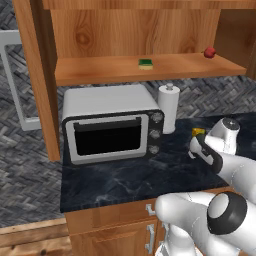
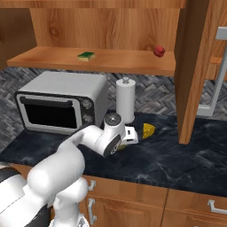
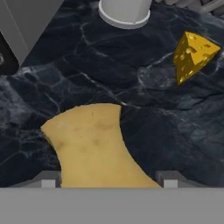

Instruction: Pick the sponge and sponge from the cabinet and place them on the counter.

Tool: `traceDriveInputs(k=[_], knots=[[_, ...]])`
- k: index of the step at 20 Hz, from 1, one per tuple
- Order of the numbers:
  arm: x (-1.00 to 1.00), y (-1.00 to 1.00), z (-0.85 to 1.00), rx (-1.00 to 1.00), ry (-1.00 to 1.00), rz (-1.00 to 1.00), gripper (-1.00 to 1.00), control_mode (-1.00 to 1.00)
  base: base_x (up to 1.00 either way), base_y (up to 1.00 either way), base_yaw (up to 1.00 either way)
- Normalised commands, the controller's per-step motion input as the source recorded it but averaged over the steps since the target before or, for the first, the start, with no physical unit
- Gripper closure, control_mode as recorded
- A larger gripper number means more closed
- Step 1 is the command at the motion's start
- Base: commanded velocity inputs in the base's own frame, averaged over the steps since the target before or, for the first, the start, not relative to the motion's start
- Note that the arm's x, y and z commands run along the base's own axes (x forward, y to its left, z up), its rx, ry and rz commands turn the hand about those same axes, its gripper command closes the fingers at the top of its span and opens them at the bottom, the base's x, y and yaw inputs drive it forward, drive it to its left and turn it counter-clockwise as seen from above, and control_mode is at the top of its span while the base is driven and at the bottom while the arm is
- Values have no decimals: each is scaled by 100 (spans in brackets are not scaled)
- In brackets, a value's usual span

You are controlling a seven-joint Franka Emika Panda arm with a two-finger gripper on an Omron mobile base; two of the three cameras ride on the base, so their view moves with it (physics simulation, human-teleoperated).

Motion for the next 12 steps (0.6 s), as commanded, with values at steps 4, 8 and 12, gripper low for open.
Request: traceDriveInputs(k=[4,8,12], knots=[[25,0,-26,1,0,0,100,-100,0,0,0],[26,-3,-22,1,0,0,100,-100,0,0,0],[18,-7,-22,2,0,0,100,-100,0,0,0]])
